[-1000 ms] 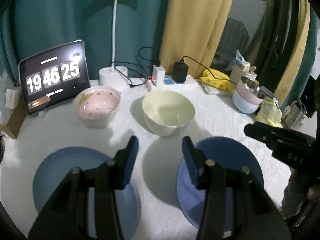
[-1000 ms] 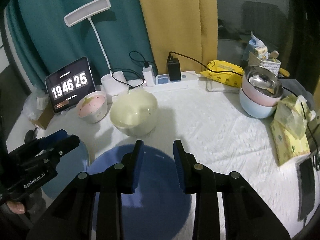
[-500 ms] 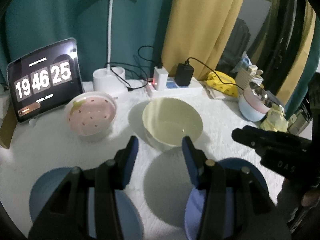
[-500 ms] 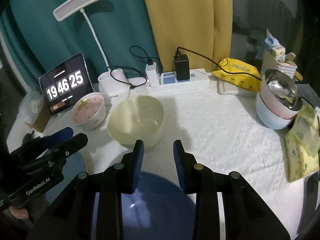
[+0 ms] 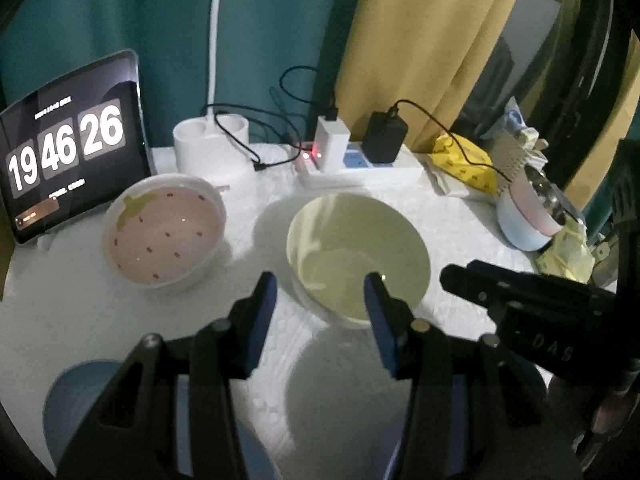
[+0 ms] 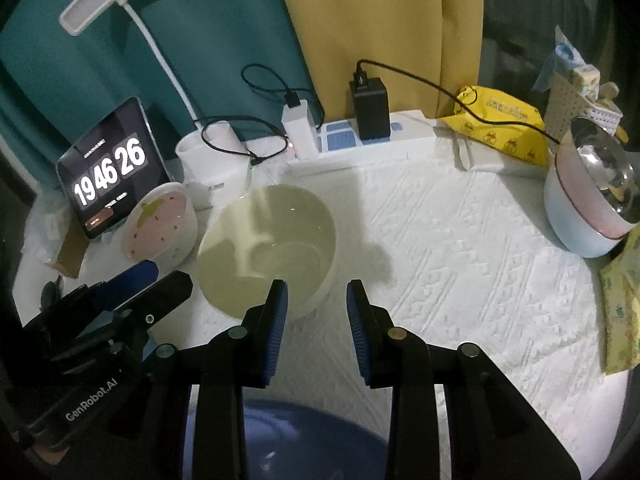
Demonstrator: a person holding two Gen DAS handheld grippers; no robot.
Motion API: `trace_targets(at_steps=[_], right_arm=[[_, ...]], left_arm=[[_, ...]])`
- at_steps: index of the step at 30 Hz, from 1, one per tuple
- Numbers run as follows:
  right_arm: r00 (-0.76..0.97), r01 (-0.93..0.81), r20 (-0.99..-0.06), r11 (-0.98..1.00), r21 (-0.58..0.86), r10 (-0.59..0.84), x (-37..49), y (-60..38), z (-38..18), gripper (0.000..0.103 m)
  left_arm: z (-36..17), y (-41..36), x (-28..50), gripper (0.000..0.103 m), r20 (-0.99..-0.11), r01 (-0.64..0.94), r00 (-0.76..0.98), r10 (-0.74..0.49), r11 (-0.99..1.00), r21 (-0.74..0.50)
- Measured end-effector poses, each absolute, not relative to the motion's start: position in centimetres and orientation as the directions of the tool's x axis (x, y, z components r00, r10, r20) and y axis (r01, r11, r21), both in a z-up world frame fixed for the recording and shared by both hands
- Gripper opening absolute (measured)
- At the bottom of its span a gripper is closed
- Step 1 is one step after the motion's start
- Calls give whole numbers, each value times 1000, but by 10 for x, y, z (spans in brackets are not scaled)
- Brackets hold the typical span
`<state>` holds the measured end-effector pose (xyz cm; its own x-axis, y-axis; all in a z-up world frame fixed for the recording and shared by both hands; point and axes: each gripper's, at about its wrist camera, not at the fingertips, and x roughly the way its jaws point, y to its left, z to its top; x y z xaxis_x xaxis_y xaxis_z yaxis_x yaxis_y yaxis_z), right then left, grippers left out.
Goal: Organize plates and bowls
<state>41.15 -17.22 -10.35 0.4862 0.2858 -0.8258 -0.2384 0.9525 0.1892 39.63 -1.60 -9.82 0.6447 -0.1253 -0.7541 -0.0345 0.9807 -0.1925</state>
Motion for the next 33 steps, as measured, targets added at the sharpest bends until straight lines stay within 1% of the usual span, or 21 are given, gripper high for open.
trace_targets(at_steps=[11, 17, 23, 26, 31, 33], right_arm=[[412, -182, -869, 959, 218, 275, 439, -165, -131, 32], [402, -185, -872, 958, 219, 278, 444, -159, -143, 32], [405, -182, -867, 955, 233, 289, 449, -158, -148, 28], [413, -183, -863, 955, 235, 291, 450, -159, -149, 27], [432, -200, -859, 958, 207, 276, 446, -157, -149, 27], [437, -201, -858, 959, 201, 271, 445, -157, -148, 25]], left_arm=[[-123, -13, 420, 47, -801, -59, 584, -134, 977, -206], [-139, -13, 432, 47, -832, -71, 536, -143, 974, -213], [-144, -13, 435, 45, -829, -71, 542, -137, 976, -208], [-145, -16, 436, 36, -824, -47, 546, -155, 976, -215], [-144, -17, 436, 32, -819, -54, 558, -136, 979, -199], [-143, -16, 435, 30, -816, -50, 562, -136, 979, -198]])
